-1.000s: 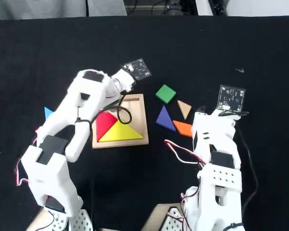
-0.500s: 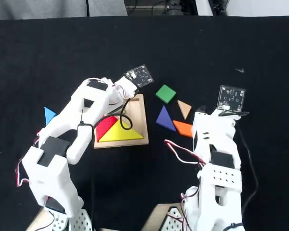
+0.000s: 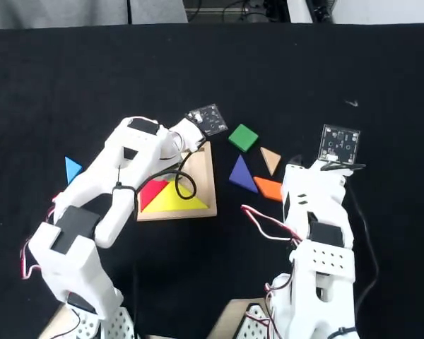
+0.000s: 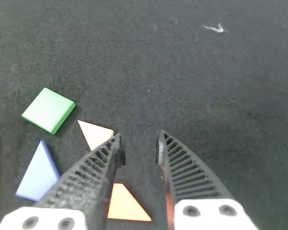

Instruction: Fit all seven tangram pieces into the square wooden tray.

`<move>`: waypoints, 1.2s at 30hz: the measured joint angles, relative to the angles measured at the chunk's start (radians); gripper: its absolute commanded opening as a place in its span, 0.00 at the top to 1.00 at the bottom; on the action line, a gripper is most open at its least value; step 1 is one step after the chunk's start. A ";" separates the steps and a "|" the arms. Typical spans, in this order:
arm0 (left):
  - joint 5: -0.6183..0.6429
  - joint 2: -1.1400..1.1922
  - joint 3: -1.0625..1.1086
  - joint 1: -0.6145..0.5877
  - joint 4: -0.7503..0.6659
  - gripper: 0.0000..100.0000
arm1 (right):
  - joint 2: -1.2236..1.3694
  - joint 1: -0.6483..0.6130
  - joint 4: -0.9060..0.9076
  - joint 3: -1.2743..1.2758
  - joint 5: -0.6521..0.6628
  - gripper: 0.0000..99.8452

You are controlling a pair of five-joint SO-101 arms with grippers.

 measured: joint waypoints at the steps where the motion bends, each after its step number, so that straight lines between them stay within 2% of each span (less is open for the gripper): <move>1: 0.000 -0.006 0.000 0.000 0.002 0.81 | 0.000 0.000 0.000 0.000 0.000 0.88; 5: 0.008 -0.071 -0.026 0.000 0.020 0.81 | 0.000 0.000 0.000 0.000 0.000 0.88; 9: 0.106 -0.187 -0.126 -0.002 0.092 0.81 | 0.000 0.002 0.000 0.000 0.000 0.88; 12: 0.193 -0.307 -0.199 -0.049 0.175 0.81 | 0.000 0.002 0.000 0.000 0.000 0.88; 17: 0.358 -0.535 -0.276 -0.244 0.350 0.81 | 0.000 -0.003 0.000 0.000 0.000 0.88; 20: 0.387 -0.660 -0.279 -0.384 0.482 0.81 | 0.000 -0.025 0.000 0.000 0.000 0.88; 23: 0.393 -0.743 -0.203 -0.514 0.557 0.81 | 0.000 -0.028 0.000 0.000 0.000 0.88; 26: 0.396 -0.789 -0.057 -0.623 0.563 0.81 | 0.000 -0.029 0.015 0.000 0.041 0.88; 29: 0.428 -0.836 0.121 -0.684 0.516 0.81 | 0.000 -0.029 0.104 -0.048 0.075 0.88; 33: 0.560 -0.925 0.397 -0.761 0.365 0.81 | 0.000 -0.029 0.319 -0.199 0.135 0.88; 36: 0.626 -0.991 0.620 -0.764 0.221 0.81 | 0.000 -0.032 0.457 -0.284 0.176 0.87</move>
